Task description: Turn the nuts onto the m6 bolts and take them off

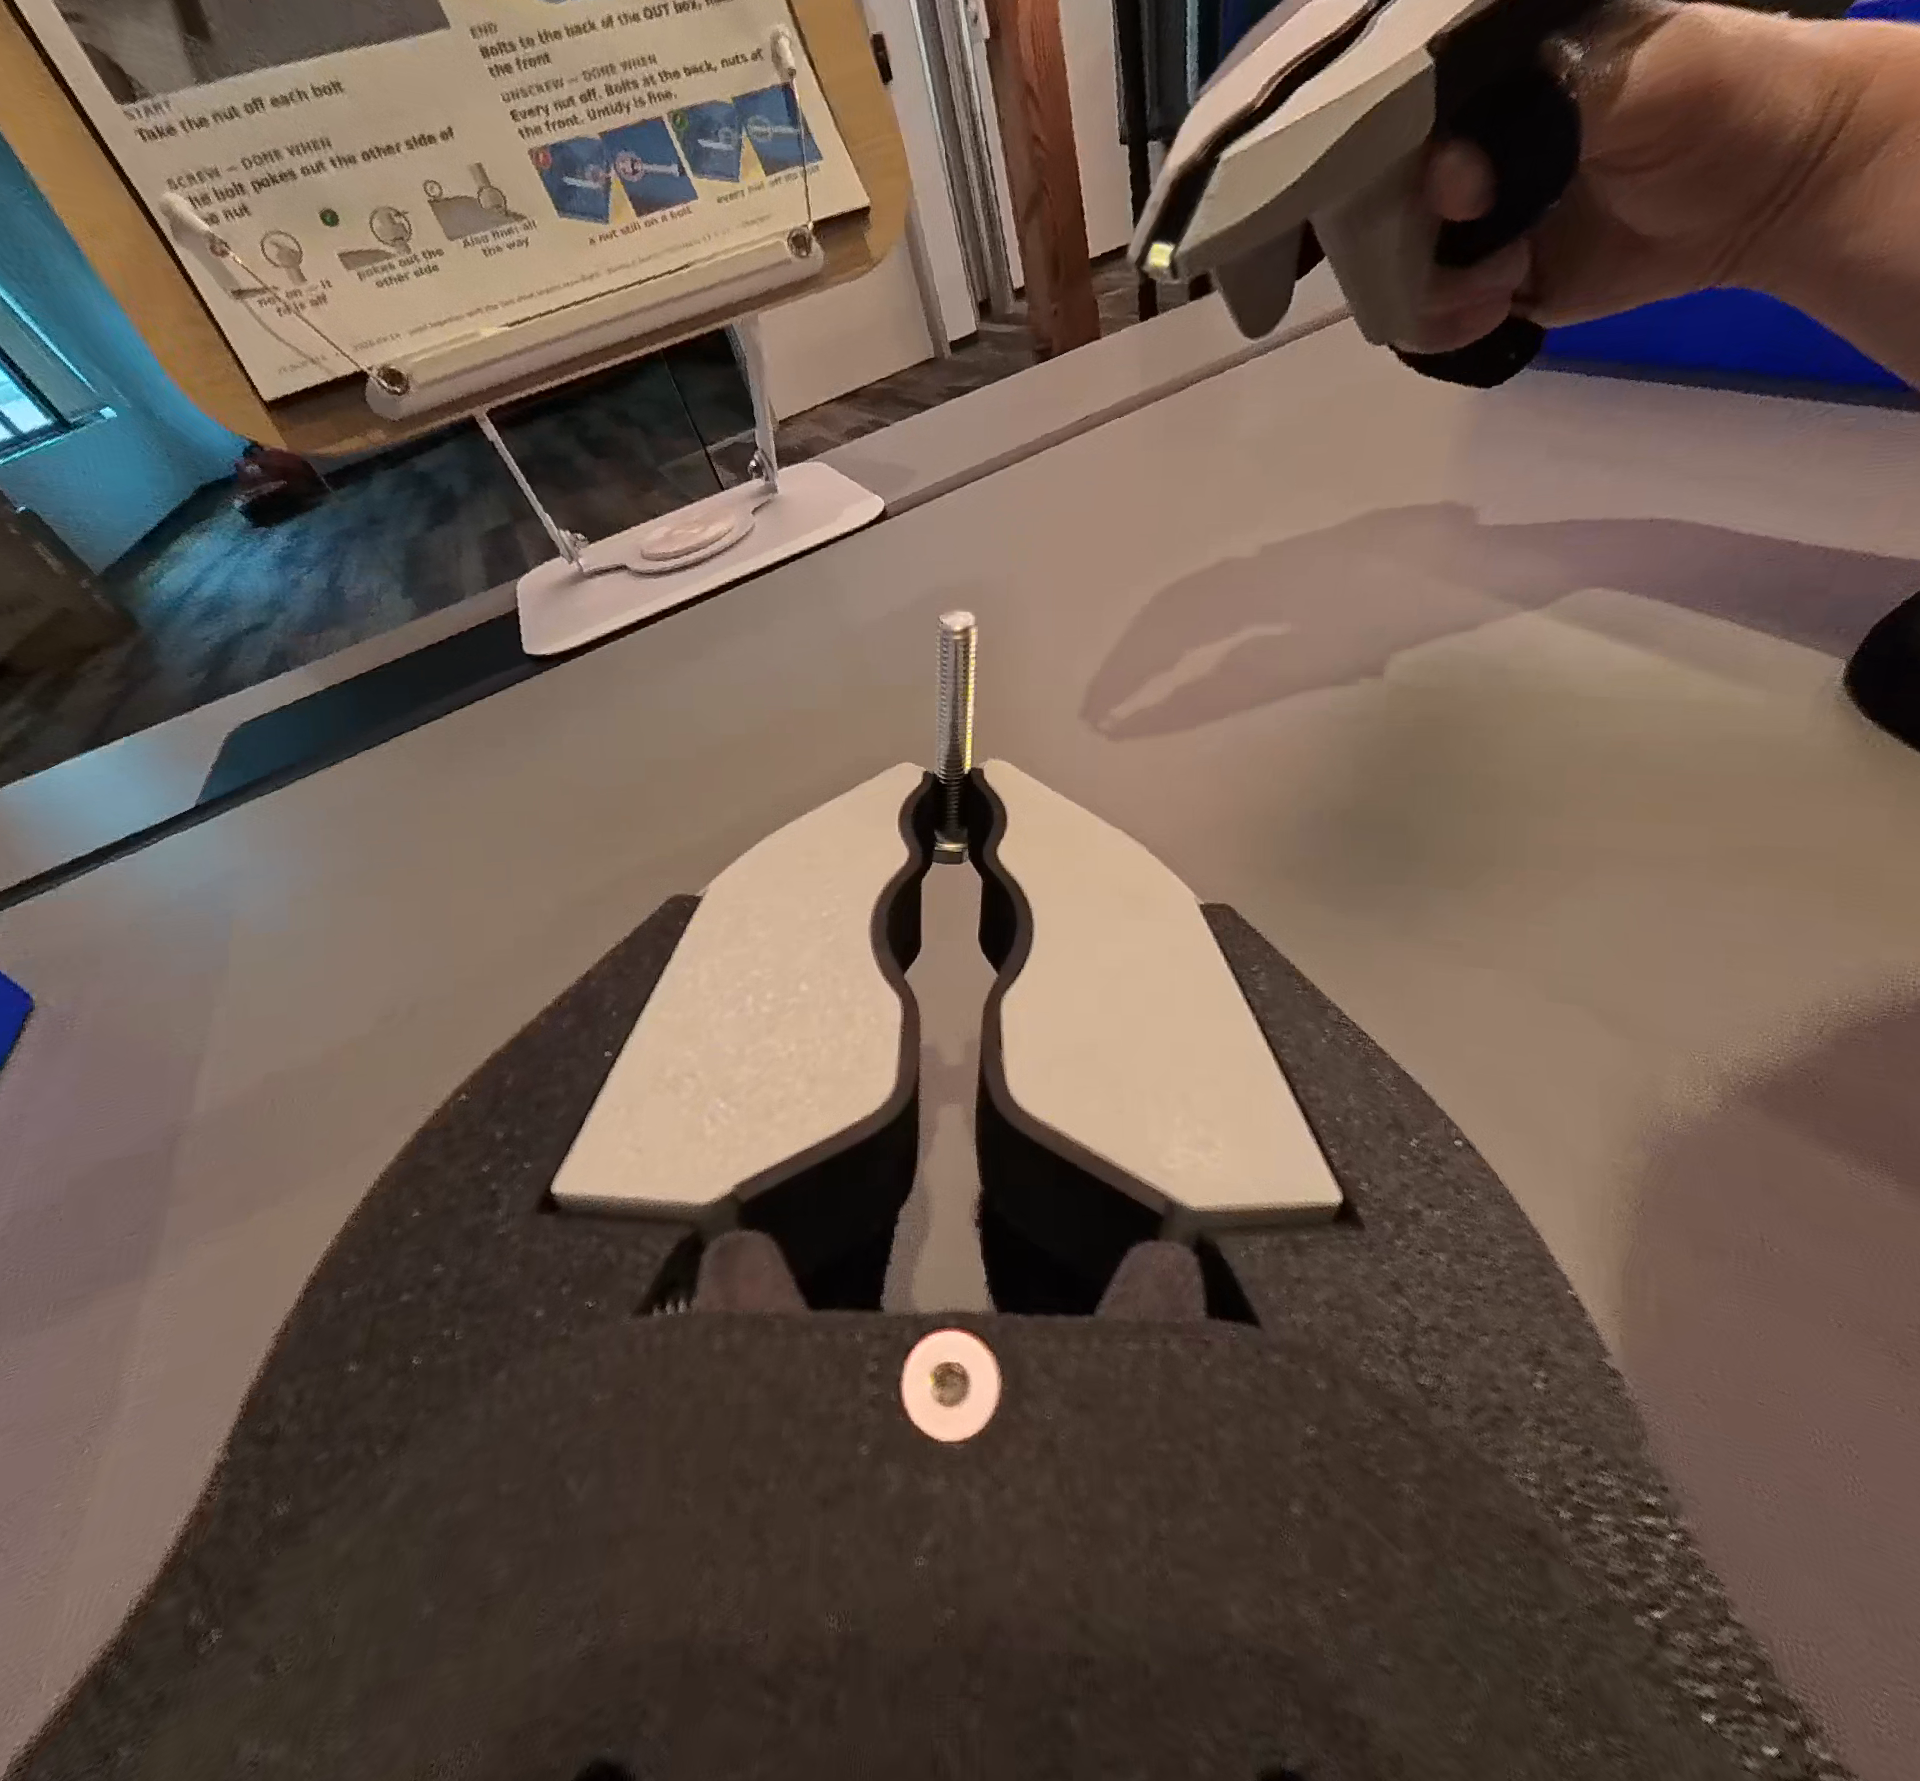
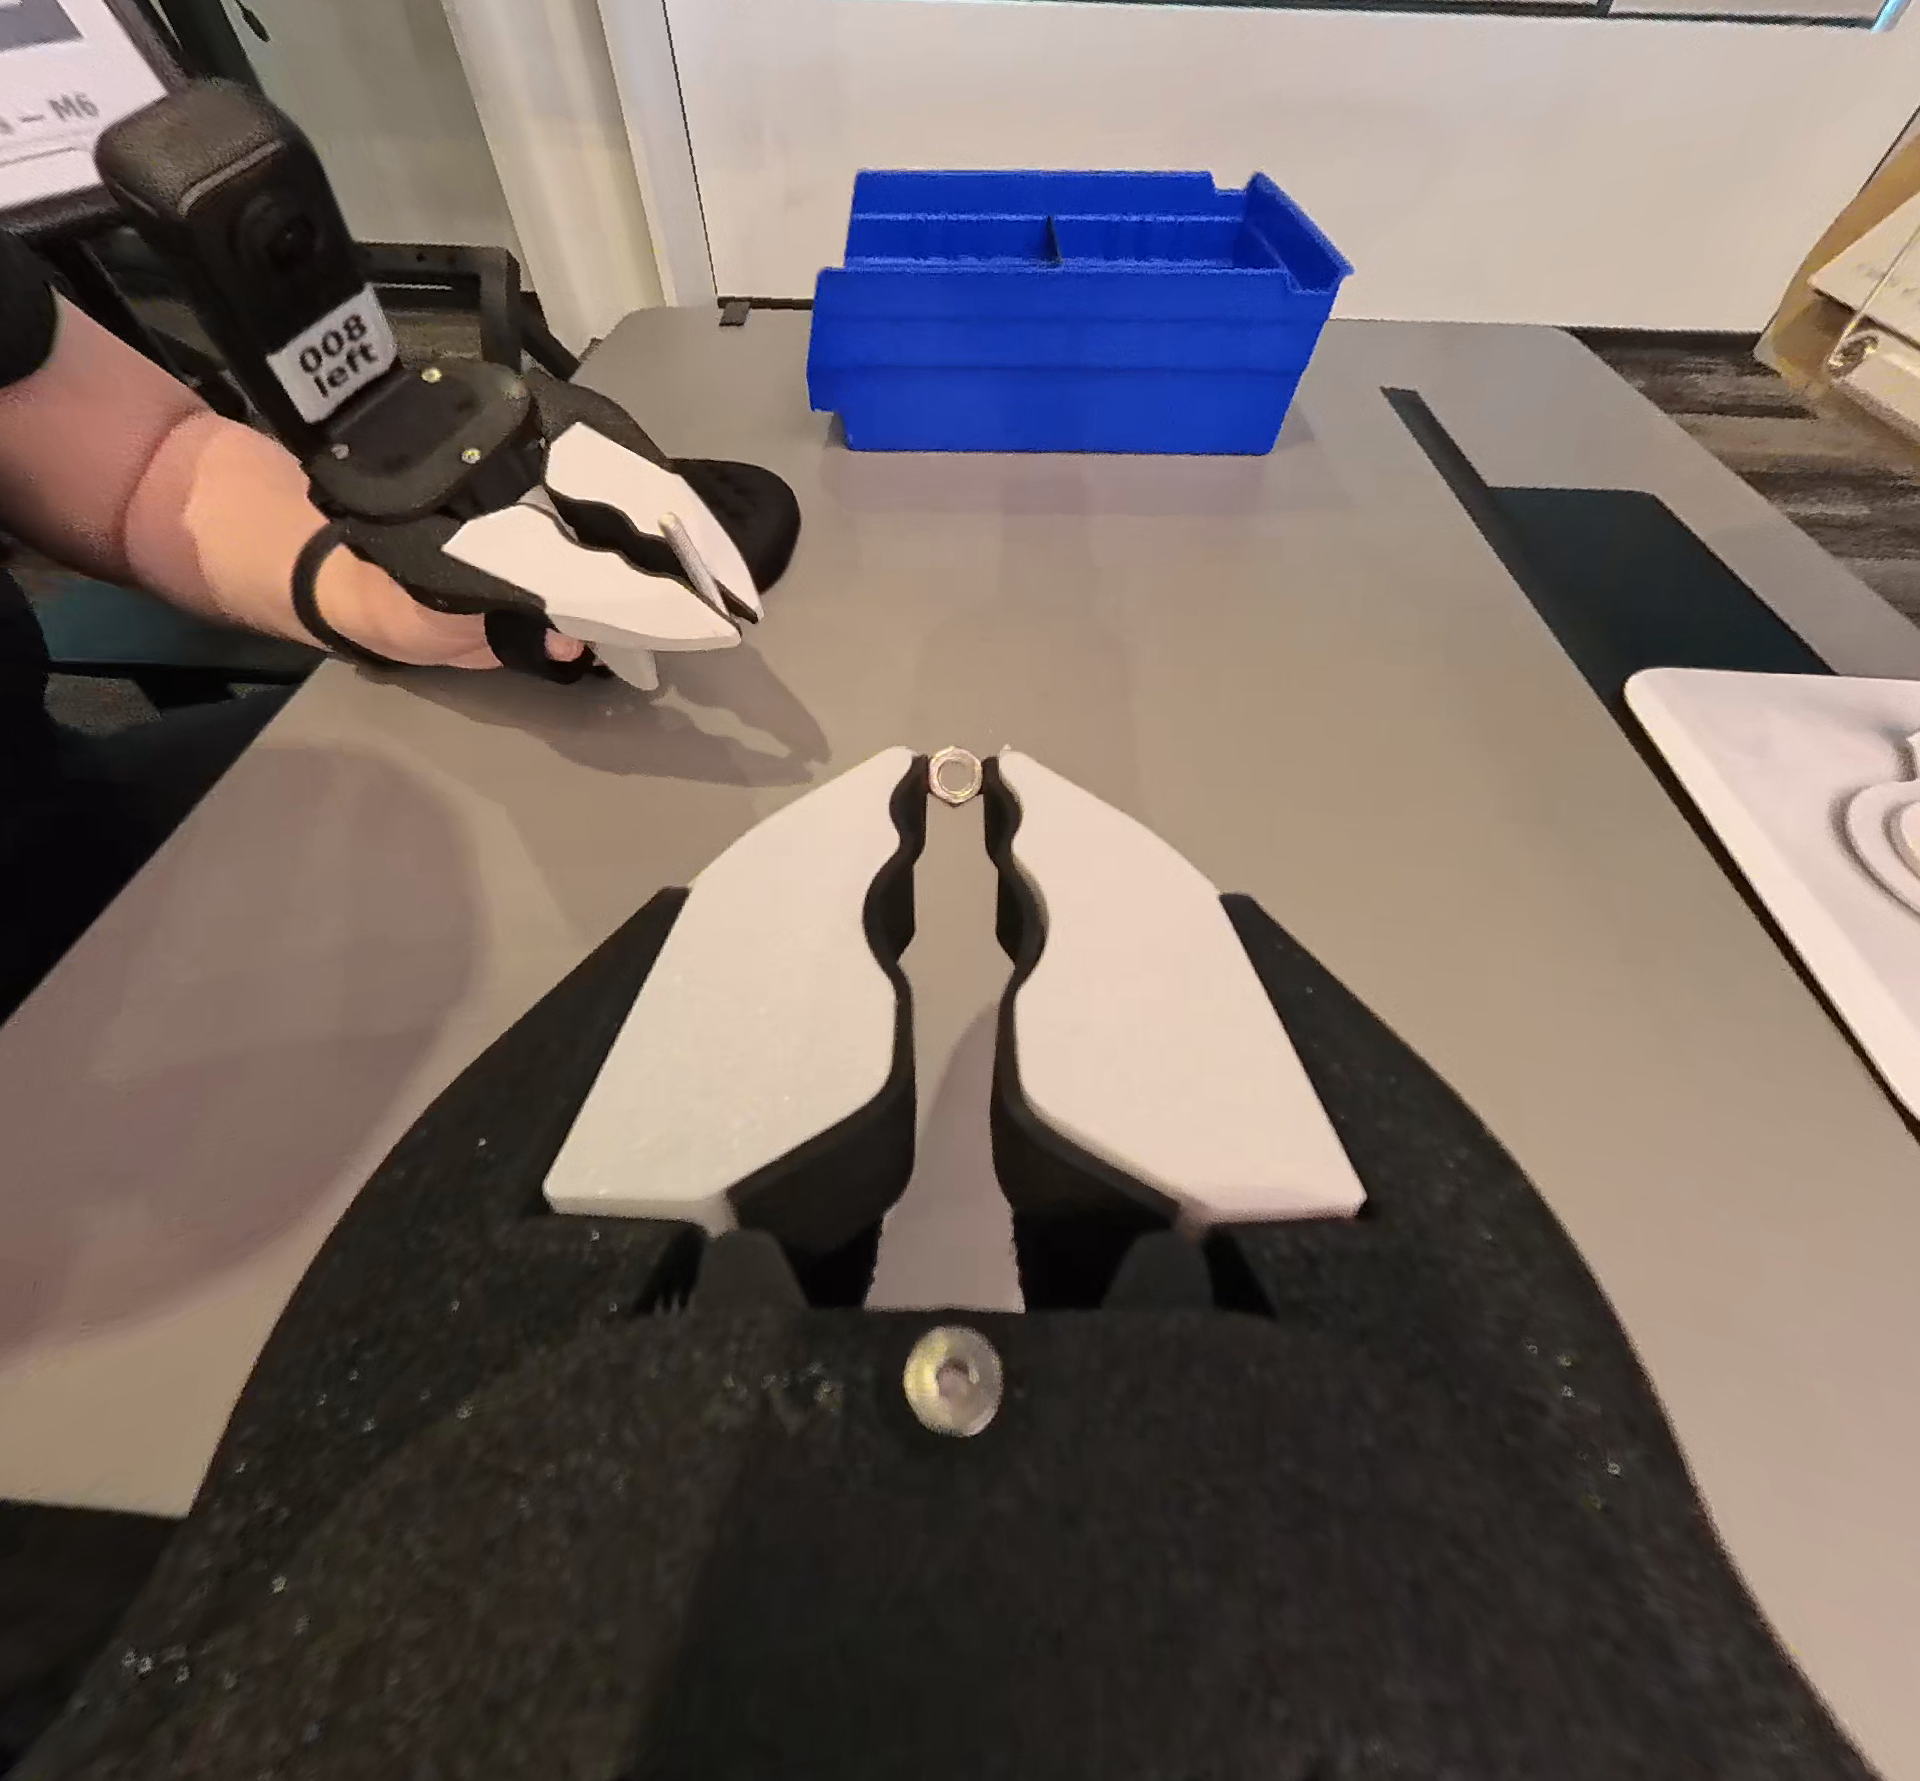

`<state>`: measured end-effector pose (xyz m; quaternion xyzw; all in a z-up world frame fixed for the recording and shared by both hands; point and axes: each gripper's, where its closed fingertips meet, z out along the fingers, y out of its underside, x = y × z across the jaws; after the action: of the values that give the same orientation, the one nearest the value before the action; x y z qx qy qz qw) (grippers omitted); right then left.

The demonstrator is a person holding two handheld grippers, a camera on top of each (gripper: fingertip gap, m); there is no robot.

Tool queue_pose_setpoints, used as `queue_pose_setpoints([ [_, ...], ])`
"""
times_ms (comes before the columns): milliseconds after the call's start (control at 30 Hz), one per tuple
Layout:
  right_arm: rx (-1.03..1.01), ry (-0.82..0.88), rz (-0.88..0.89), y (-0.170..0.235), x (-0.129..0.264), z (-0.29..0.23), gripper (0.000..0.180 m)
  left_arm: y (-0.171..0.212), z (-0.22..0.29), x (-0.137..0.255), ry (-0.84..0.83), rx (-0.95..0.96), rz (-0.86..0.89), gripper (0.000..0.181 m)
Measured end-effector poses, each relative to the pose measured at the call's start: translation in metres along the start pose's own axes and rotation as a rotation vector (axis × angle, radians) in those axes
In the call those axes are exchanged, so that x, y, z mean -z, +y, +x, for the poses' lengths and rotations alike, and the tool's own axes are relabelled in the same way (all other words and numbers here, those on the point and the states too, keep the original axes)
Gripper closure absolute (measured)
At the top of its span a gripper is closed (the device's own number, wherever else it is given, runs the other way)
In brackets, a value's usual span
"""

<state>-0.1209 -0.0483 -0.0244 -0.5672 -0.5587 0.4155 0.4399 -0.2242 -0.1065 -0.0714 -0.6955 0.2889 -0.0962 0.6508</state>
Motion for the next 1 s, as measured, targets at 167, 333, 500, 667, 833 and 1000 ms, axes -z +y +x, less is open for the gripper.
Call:
queue_pose_setpoints([
  [167,0.014,-0.013,-0.028,0.001,-0.008,-0.006,0.170,-0.002,-0.004,-0.001,-0.004,0.014,0.012,0.176],
  [333,0.037,-0.036,-0.083,0.003,-0.020,-0.010,0.170,-0.009,-0.011,0.005,-0.012,0.043,0.053,0.176],
  [500,0.024,-0.066,-0.043,-0.003,-0.026,-0.013,0.170,-0.014,-0.016,0.010,-0.020,0.057,0.086,0.176],
  [667,0.060,-0.072,-0.054,-0.008,-0.031,-0.017,0.170,-0.017,-0.019,0.009,0.024,0.042,0.078,0.176],
  [833,0.073,-0.083,-0.064,-0.012,-0.037,-0.021,0.170,-0.051,-0.021,0.015,0.137,0.085,0.054,0.176],
  [1000,0.061,-0.064,-0.079,-0.007,-0.036,-0.018,0.170,-0.086,-0.034,0.018,0.290,0.127,-0.007,0.176],
])
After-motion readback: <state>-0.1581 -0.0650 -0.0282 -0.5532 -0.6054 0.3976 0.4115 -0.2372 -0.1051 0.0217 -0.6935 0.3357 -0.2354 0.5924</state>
